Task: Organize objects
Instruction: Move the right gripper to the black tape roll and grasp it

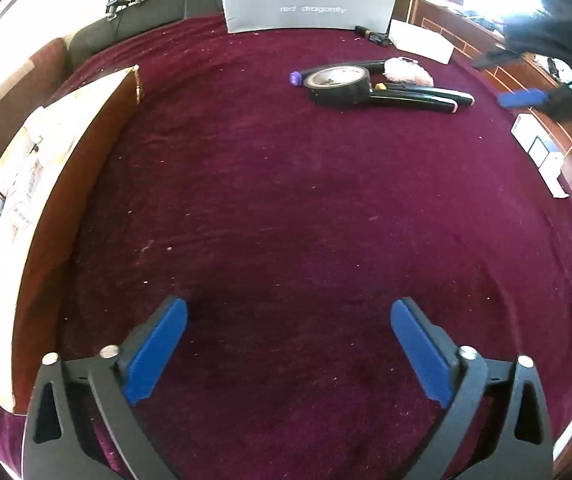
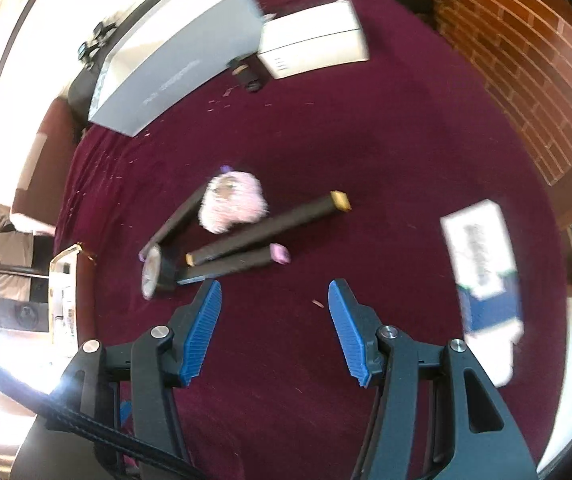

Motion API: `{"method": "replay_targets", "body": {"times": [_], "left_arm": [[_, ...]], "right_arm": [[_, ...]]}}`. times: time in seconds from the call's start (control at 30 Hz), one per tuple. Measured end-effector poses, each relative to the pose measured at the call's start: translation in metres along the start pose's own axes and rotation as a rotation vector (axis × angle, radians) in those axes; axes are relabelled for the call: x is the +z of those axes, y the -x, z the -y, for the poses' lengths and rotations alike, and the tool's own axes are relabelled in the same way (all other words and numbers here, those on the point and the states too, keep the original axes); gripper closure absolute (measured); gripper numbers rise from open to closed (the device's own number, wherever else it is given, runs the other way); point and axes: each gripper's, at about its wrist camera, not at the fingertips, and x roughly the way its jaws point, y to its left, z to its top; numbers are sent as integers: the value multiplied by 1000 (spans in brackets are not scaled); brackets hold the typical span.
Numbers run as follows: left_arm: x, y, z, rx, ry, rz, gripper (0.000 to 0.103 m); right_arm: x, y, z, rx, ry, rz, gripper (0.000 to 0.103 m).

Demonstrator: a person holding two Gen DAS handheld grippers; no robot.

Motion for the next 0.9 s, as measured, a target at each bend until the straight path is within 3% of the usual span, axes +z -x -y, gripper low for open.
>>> {"method": "replay_targets", "body": {"times": [0.1,0.2,0.33,0.47,0.6,0.63,0.8,0.9], "left_arm": [[-2,0,0,1,5,9,1],[-3,2,-2,0,7,11,1],[-2,1,0,1,8,13,1],[-2,-1,1,4,13,13,1],[-2,0,1,3,14,13,1],[-2,0,1,3,14,14,1],[-2,0,1,4,15,13,2],[-2,0,1,5,16,13,2]], "right_arm": [[19,-12,-9,-79,32,39,47],[41,-35,-7,-136,44,20,46],[48,-54,-19,-185,95,-3,31],[24,-61,-44,-41,163,-129,29],[-5,-68,-52,194,115,-326,30],[-7,-65,-51,201,105,-323,30],[-10,-48,-48,90,126,-219,30],[-19,-46,-63,-34,227,-151,30]]}}
